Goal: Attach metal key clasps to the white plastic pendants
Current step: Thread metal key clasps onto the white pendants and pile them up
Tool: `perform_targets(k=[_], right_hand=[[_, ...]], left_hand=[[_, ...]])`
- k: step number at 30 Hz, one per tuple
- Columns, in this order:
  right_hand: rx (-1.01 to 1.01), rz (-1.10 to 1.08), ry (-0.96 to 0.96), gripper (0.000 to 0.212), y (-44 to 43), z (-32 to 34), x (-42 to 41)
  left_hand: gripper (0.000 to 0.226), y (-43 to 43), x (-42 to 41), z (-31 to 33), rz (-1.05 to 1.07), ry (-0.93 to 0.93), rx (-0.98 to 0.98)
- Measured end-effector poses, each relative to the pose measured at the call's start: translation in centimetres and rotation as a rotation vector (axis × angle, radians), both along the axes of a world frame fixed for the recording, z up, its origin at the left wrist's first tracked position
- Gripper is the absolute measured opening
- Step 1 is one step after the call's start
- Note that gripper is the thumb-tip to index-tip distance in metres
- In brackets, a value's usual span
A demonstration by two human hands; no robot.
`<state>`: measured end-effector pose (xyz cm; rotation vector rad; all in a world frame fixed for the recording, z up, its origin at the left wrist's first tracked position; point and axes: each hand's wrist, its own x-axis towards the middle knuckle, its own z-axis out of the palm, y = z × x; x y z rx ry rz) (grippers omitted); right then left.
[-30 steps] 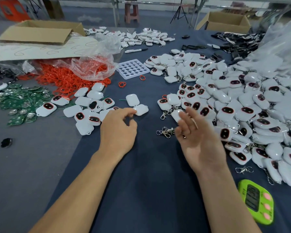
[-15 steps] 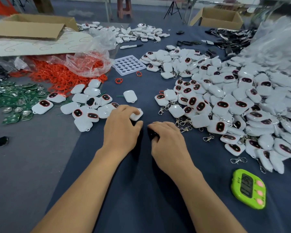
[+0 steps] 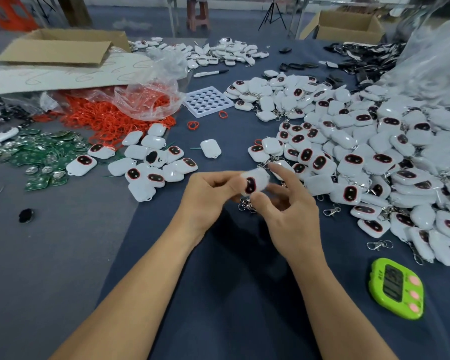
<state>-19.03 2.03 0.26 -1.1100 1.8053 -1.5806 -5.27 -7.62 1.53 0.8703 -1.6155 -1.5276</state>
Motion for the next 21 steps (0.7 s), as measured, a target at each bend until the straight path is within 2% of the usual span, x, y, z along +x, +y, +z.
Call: perform_targets(k=[2, 4, 5, 8, 11, 16, 21], right_hand=[[0.021, 0.070, -0.003, 0.035, 0.1, -0.3, -0.5], [0.039, 0.054, -0.045, 0.013, -0.1, -0.6, -0.9], [0.028, 0.020, -0.108, 0.008, -0.3, -0.7, -1.2], [-0.063, -0.043, -0.361, 0.002, -0.7, -0.6, -1.6], [-0.112, -0.028, -0.458, 0.010, -0.7, -0.5, -1.8], [-0.054, 0.027, -0.333, 0.007, -0.5, -0.5, -1.5], [-0.016, 0.084, -0.241, 0.016, -0.6, -0.3, -1.2]], left_hand=[[0.017, 0.4, -0.1, -0.4, -0.026, -0.076, -0.105], [0.011, 0.6, -0.1, -0.8, 0.100, -0.248, -0.275], [0.008, 0.6, 0.0, -0.9, 0.175, -0.343, -0.337], [0.010, 0.7, 0.3, -0.9, 0.208, -0.502, -0.349], [0.019, 0.9, 0.8, -0.7, 0.164, -0.638, -0.400], [0.006, 0.8, 0.6, -0.3, 0.150, -0.791, -0.449], [0.010, 0.5, 0.5, -0.6, 0.157, -0.733, -0.371]])
